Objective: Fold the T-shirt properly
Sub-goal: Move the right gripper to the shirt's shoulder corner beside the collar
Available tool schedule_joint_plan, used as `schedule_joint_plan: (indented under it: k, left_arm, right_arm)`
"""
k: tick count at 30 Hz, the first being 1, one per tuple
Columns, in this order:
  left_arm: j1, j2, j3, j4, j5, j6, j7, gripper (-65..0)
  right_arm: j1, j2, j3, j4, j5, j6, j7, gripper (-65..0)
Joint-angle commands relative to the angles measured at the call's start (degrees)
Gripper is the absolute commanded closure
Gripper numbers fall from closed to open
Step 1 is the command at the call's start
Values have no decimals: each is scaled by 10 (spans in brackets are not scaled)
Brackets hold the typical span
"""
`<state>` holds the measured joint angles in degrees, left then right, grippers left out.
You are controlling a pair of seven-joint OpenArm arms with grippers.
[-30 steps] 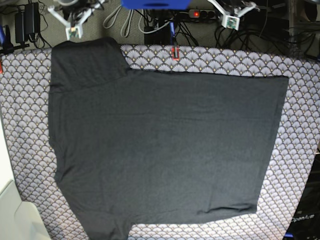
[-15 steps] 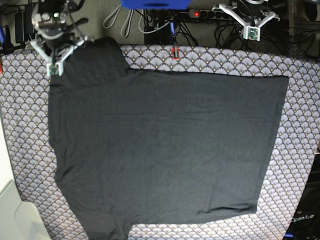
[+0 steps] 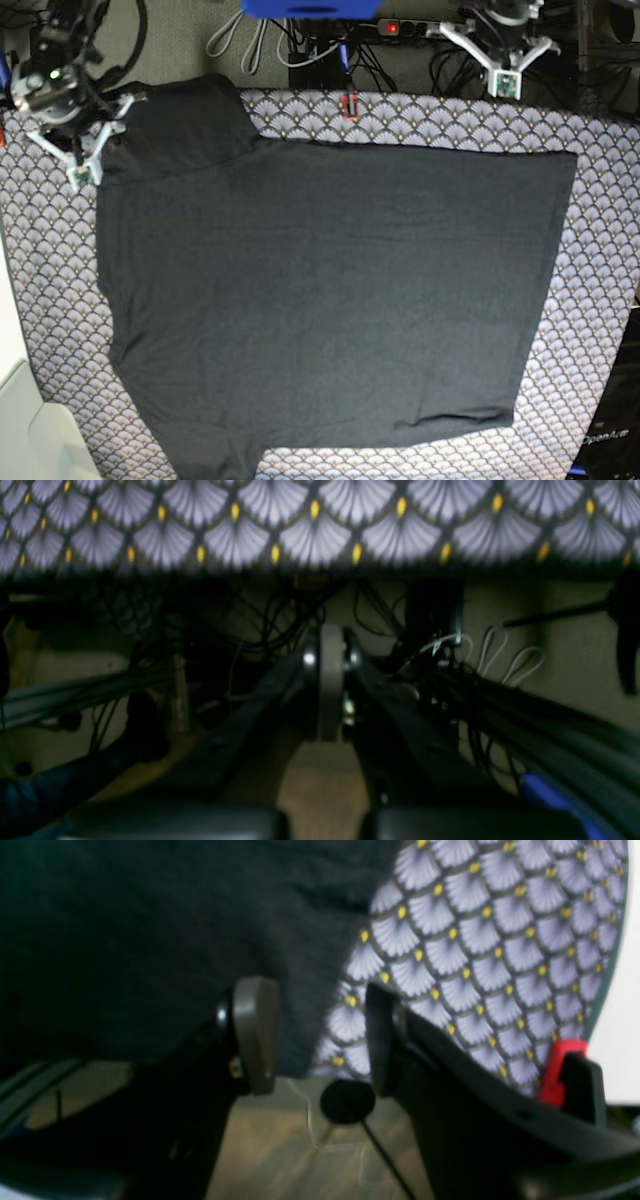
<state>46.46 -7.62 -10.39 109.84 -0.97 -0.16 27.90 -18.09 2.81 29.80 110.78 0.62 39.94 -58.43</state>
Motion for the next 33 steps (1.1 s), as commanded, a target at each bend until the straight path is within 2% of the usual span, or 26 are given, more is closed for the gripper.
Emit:
schedule_joint_plan:
  k: [1, 3, 9, 13, 20, 29, 33]
  left_arm:
    - [6, -3, -2, 10, -14, 3, -2, -4]
    - [5, -7, -14, 10, -49, 3, -1, -4]
    - [-12, -8, -83, 5, -128, -1, 26, -4]
    - [-28, -9, -107, 5, -130, -1, 47, -4]
    - [-31, -6, -123, 7, -132, -1, 47, -4]
    - [-31, -10, -123, 11, -132, -1, 46, -4]
    - [-31, -22, -119, 11, -133, -1, 46, -5]
  right_arm:
    - [5, 2, 22, -1, -2, 1, -1, -291]
    - [13, -1, 46, -26, -2, 1, -1, -291]
    - [8, -2, 51, -64, -2, 1, 1, -291]
    - [0, -12, 50, -62, -2, 1, 1, -291]
    - [-1, -14, 49, -66, -2, 1, 1, -291]
    - [-1, -16, 48, -66, -2, 1, 1, -291]
    - [0, -17, 48, -66, -2, 1, 1, -291]
